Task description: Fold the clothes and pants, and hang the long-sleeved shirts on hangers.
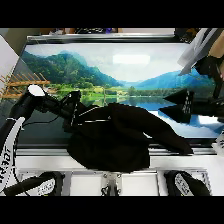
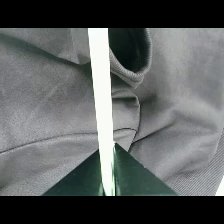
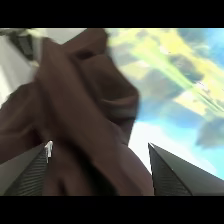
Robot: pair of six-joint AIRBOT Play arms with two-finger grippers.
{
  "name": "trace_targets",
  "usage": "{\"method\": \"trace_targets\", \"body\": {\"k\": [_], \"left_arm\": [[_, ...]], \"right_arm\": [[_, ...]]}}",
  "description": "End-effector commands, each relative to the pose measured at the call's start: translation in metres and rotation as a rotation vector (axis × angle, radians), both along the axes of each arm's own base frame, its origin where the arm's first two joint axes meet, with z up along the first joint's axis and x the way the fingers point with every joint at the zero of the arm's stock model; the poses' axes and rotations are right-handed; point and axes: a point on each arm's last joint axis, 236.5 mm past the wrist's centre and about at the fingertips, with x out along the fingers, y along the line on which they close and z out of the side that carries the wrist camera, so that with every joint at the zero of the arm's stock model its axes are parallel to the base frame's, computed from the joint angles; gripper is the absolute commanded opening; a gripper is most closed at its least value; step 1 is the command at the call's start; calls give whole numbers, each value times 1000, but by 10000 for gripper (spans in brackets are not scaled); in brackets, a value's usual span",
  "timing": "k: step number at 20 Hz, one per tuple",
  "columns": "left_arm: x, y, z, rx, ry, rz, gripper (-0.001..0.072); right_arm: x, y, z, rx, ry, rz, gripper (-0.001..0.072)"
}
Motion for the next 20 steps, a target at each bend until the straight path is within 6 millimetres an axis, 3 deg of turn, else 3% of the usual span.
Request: {"method": "trace_targets", "body": {"k": [1, 2, 6, 9, 12, 20], "left_arm": [[-1, 0, 0, -1, 4, -4, 14], [-1, 0, 0, 0, 4, -4, 15], [-4, 0, 1, -2, 12, -11, 15], [-5, 0, 1, -2, 17, -15, 15], [-5, 0, 1, -2, 17, -15, 15], [-6, 0, 1, -2, 18, -16, 15]], "right_arm": [[5, -17, -66, 48, 33, -139, 670], [6, -14, -71, 90, 44, -146, 670], [3, -6, -82, 31, -200, -11, 670], [11, -2, -73, 152, -225, -4, 670], [5, 11, -82, 242, -182, 70, 670], [-6, 57, -90, 230, -182, 225, 670]]}}
